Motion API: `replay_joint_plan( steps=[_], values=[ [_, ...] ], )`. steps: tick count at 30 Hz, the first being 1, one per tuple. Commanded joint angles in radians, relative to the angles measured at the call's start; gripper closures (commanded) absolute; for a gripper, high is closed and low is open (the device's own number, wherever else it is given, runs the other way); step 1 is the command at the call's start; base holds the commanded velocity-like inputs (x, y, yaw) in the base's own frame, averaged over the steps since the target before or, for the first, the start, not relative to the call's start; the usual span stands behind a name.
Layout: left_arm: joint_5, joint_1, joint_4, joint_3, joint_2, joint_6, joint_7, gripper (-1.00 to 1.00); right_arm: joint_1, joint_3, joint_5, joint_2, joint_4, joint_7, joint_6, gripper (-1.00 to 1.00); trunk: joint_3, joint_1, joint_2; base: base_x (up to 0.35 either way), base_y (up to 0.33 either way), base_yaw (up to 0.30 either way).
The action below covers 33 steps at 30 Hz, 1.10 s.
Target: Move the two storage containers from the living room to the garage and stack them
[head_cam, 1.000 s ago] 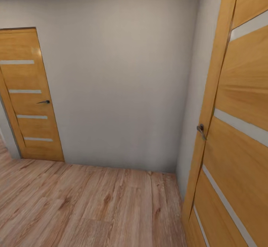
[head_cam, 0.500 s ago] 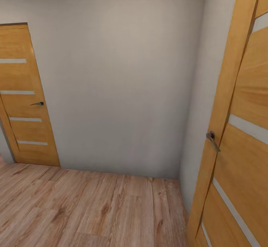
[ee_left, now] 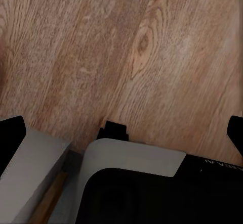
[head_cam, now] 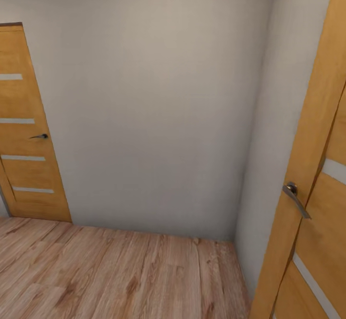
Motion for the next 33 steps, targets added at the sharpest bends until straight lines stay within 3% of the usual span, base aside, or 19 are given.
replay_joint_plan(
  steps=[1,26,33],
  values=[
    [0.005,-0.001,0.001,-0.003,0.000,-0.003,0.002,-1.00,-0.001,0.008,-0.002,0.000,0.003,-0.003,-0.005,-1.00,-0.001,0.001,-0.001,0.321,0.000,0.000],
    [0.005,-0.001,0.001,-0.003,0.000,-0.002,0.002,-1.00,-0.001,0.008,-0.002,0.009,0.003,0.001,-0.005,-1.00,-0.001,0.001,-0.001,0.321,0.000,0.001],
    [0.005,-0.001,0.001,-0.003,0.000,-0.003,0.002,-1.00,-0.001,0.008,-0.003,0.008,0.003,-0.005,-0.004,-1.00,-0.001,0.001,-0.001,0.321,0.000,0.210]
  ],
)
